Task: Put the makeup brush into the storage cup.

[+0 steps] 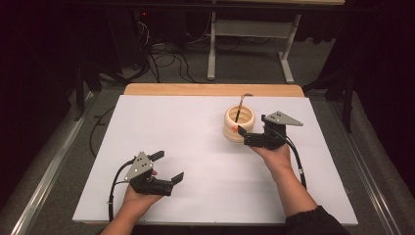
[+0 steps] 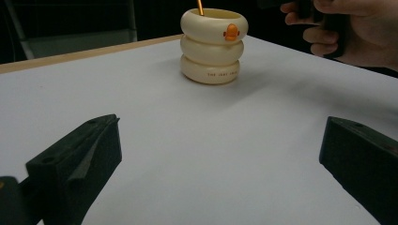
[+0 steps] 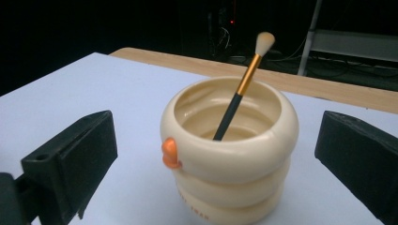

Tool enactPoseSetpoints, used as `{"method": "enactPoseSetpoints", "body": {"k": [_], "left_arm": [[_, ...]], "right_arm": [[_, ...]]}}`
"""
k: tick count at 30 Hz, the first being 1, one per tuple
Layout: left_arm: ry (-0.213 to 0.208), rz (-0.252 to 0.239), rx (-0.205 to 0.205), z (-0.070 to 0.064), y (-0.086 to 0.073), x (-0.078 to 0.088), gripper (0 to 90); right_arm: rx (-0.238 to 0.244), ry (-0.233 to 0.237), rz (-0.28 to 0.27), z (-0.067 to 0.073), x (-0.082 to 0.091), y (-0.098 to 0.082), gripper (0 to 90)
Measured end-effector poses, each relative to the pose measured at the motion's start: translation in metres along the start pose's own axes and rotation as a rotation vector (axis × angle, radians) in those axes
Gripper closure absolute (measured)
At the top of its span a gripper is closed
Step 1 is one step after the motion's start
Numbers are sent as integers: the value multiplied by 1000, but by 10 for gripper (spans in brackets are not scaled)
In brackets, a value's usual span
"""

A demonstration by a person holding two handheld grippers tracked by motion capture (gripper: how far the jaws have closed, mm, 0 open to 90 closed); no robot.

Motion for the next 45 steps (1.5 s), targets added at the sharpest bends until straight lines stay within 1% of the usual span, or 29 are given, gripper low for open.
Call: {"method": "enactPoseSetpoints", "body": {"k": [4,8,10,14,16,19,24,28,29,31,33,35,39,43,45], "left_arm": [[4,3,1,1,0,0,2],[8,2,5,2,-1,0,2],[9,4,4,2,-1,0,2],[11,6,2,2,-1,-1,2],[12,7,3,2,-2,-1,2],[15,9,4,2,-2,-1,2],[16,12,7,2,-3,-2,2],[19,15,8,2,-4,-2,2],[19,13,8,2,-4,-2,2],[19,13,9,2,-4,-2,2],[20,17,8,3,-4,-3,2],[22,20,7,3,-5,-4,2],[17,16,-2,0,-4,-3,2],[16,19,-6,0,-4,-2,2],[15,17,-5,0,-4,-2,2]], "right_arm": [[19,-3,17,0,12,-9,9],[26,-11,12,0,24,-18,9],[27,-7,11,0,30,-22,9],[40,-5,18,1,45,-32,9],[47,-8,10,1,54,-36,9],[45,-8,2,0,66,-43,9],[27,-7,-11,-2,80,-54,9],[23,-18,-28,-5,92,-66,9],[18,-9,-28,-4,93,-68,9],[35,-9,-32,-1,96,-70,9],[53,-5,-48,1,96,-68,9],[49,5,-53,3,96,-67,9],[58,11,-51,4,95,-68,9],[46,12,-53,4,95,-68,9],[56,10,-50,5,94,-68,9]]}}
Point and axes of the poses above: each handheld gripper's, and its own axes: x roughly backward along the jaws, y roughly out of its top, z roughly to its left, the point moved 9 cm from there along -x, roughly forward along the jaws, and after that the axes turned 6 degrees about x, right-handed, at the moved point
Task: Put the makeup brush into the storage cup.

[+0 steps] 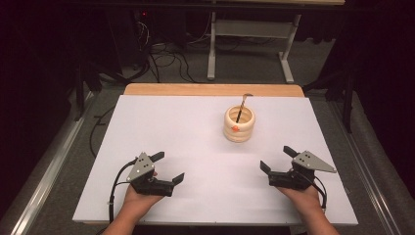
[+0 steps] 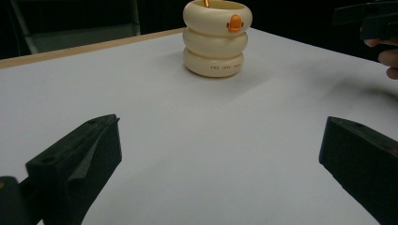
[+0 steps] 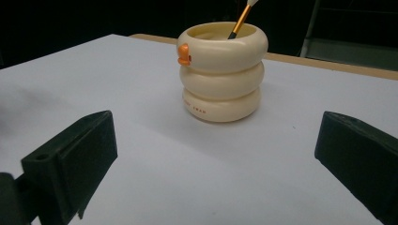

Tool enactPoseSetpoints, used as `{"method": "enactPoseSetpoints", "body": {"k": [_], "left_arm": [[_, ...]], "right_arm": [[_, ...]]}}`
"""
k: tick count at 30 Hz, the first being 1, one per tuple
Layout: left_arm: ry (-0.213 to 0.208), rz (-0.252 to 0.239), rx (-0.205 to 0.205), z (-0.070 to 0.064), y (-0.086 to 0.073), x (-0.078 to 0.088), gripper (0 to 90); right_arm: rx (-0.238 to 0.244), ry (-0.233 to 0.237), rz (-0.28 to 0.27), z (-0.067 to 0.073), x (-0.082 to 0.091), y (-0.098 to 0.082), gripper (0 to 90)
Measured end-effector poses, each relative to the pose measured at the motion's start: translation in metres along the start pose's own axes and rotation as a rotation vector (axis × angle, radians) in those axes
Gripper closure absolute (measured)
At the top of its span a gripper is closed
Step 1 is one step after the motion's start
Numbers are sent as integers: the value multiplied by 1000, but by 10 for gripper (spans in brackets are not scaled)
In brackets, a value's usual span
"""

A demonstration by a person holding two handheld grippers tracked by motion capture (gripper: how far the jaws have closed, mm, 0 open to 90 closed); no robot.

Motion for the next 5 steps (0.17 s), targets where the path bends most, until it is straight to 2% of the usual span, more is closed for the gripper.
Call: {"method": "enactPoseSetpoints", "body": {"k": [5], "left_arm": [[0,-1,-1,0,0,0,2]], "right_arm": [[-3,-3,6,0,-1,-1,9]]}}
Point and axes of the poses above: each handheld gripper's, and its own axes: x roughly backward along the jaws, y roughly out of its top, z roughly to its left, the point moved 9 cm from there along -x, roughly forward along the jaws, and after that the axes turned 6 degrees about x, right-handed, at the moved point
